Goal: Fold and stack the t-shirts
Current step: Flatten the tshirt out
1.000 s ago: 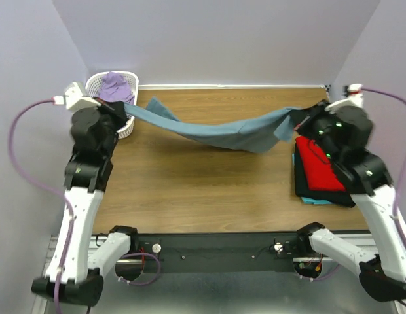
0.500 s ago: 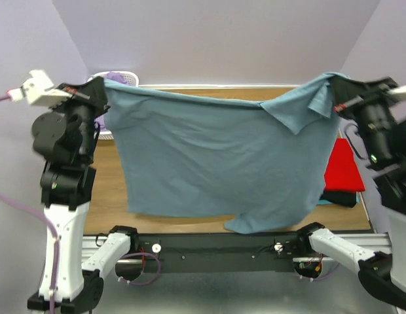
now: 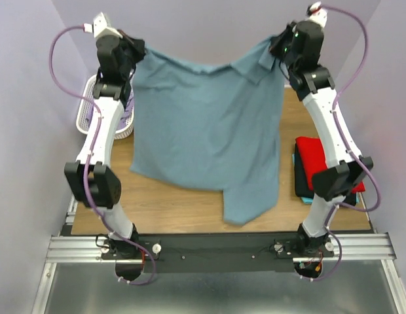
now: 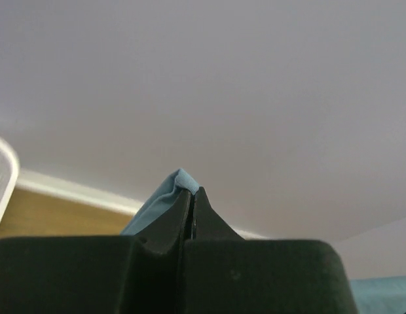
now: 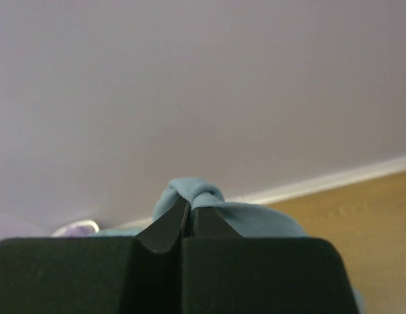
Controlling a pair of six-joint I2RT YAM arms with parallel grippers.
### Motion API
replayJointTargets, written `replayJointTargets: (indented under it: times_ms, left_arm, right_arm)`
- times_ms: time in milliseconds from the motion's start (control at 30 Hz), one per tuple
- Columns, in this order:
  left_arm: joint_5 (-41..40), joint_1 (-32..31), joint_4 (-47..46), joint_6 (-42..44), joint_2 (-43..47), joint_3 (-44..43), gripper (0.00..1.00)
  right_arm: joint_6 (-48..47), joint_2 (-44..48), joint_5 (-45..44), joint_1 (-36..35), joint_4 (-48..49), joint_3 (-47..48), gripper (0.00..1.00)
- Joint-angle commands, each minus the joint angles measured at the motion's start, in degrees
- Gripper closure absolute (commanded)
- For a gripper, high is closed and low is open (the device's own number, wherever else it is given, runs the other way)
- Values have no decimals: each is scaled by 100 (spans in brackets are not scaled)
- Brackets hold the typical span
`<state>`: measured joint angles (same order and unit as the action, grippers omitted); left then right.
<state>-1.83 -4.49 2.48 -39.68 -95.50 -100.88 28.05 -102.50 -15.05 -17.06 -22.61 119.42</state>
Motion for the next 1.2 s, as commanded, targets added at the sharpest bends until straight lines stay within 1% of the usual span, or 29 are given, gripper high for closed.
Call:
replayJointTargets:
  times_ms: [0, 33, 100, 133, 200, 300, 333, 367, 400, 433, 467, 500, 533, 567, 600, 633, 667, 700, 733, 767, 800, 833, 900, 933, 1033, 1067, 1100, 1167]
  left_arm:
    - [973, 282, -477, -102, -485, -1844, 100]
    - [1087, 360, -407, -6, -539, -2474, 100]
    - [1201, 396, -266, 39, -662, -2909, 100]
    - [1341, 544, -266, 31, -662, -3076, 100]
    - [1439, 686, -283, -22, -663, -3069, 100]
    - [1580, 730, -309, -92, -593, -2596, 100]
    - [1754, 739, -353, -136, -557, -2151, 100]
    - [1851, 739, -501, -171, -514, -1877, 100]
    - [1922, 730, -573, -241, -409, -1300, 100]
    - [2027, 730, -643, -259, -329, -954, 100]
    - [2054, 730, -826, -294, -155, -594, 100]
    - [2046, 739, -924, -321, -57, -217, 100]
    - [2028, 730, -1142, -356, 40, 562, 100]
    - [2011, 730, -1223, -391, 128, 952, 100]
    - [1958, 739, -1276, -435, 294, 1670, 100]
    - [1862, 739, -1337, -470, 365, 1999, 100]
    - [1835, 739, -1468, -496, 427, 2341, 100]
    - [1800, 739, -1531, -592, 532, 2954, 100]
    - [1791, 739, -1662, -628, 559, 3256, 100]
    - [1782, 739, -1689, -681, 594, 3755, 100]
    - [1756, 730, -1681, -725, 594, 3760, 100]
    - [1669, 739, -1646, -795, 594, 4186, 100]
    - [1642, 739, -1575, -1015, 647, 4610, 100]
    - [1537, 739, -1575, -1076, 673, 4987, 100]
    - [1396, 730, -1540, -1130, 919, 5576, 100]
    - [1274, 730, -1514, -1182, 1007, 5710, 100]
    - [1194, 730, -1479, -1217, 1190, 5946, 100]
    - [1018, 739, -1330, -1252, 1376, 6115, 100]
  right_arm:
    - [-344, -77, -50, 97, 916, 1846, 99]
    - [-397, -69, -112, 106, 1021, 1953, 99]
    - [-546, 115, -156, 106, 1249, 1893, 99]
    - [-607, 194, -174, 106, 1442, 1814, 99]
    - [-669, 413, -226, 115, 1514, 1438, 99]
    - [-582, 808, -296, 115, 1549, 752, 99]
    - [-521, 923, -323, 106, 1558, 141, 99]
    - [-459, 1064, -358, 115, 1575, -170, 99]
    - [-319, 1335, -385, 106, 1636, -573, 99]
    - [-257, 1503, -385, 106, 1698, -1317, 99]
    - [-82, 1661, -359, 106, 1760, -1785, 99]
    - [6, 1811, -341, 106, 1812, -2173, 99]
    - [103, 2108, -323, 106, 1882, -2977, 99]
    - [182, 2233, -280, 106, 1918, -3360, 99]
    - [366, 2373, -149, 106, 1971, -3720, 99]
    - [472, 2497, -95, 106, 1988, -4124, 99]
    - [577, 2707, -43, 106, 1989, -4798, 99]
    - [770, 2796, 97, 106, 1989, -5179, 99]
    - [859, 2892, 168, 106, 1989, -5496, 99]
    - [1051, 3076, 352, 115, 1989, -6134, 99]
    - [1123, 3156, 440, 115, 1989, -6419, 99]
    - [1193, 3244, 485, 106, 1989, -6674, 99]
    - [1360, 3472, 686, 106, 1988, -7219, 99]
    - [1361, 3526, 809, 106, 1971, -7639, 99]
    - [1483, 3728, 1100, 115, 1797, -8204, 99]
    - [1597, 3772, 1153, 115, 1708, -8284, 99]
    - [1650, 3833, 1406, 106, 1603, -8372, 99]
    - [1729, 3913, 1678, 106, 1427, -8540, 99]
